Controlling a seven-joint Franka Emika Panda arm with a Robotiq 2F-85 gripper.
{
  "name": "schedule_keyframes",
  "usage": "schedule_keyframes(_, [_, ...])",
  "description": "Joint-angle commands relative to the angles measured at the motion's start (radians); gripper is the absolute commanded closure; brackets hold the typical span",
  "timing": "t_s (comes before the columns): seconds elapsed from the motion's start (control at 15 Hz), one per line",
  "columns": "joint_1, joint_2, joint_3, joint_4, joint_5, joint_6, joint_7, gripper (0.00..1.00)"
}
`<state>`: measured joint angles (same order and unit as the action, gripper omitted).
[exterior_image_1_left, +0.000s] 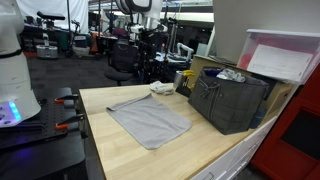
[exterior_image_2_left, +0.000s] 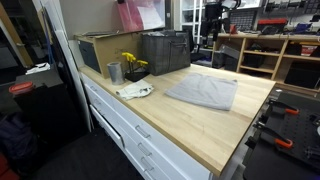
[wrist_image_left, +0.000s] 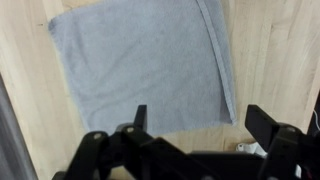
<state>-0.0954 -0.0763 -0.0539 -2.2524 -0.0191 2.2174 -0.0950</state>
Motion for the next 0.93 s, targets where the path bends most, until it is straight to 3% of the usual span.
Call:
schedule_keyframes(0.0, [0.006,-0.066,-0.011,0.05,-0.013,-0.092,-0.01,0.0])
schedule_keyframes(0.87, [0.011,-0.051,-0.01,0.042,-0.001,-0.071,-0.001,0.0])
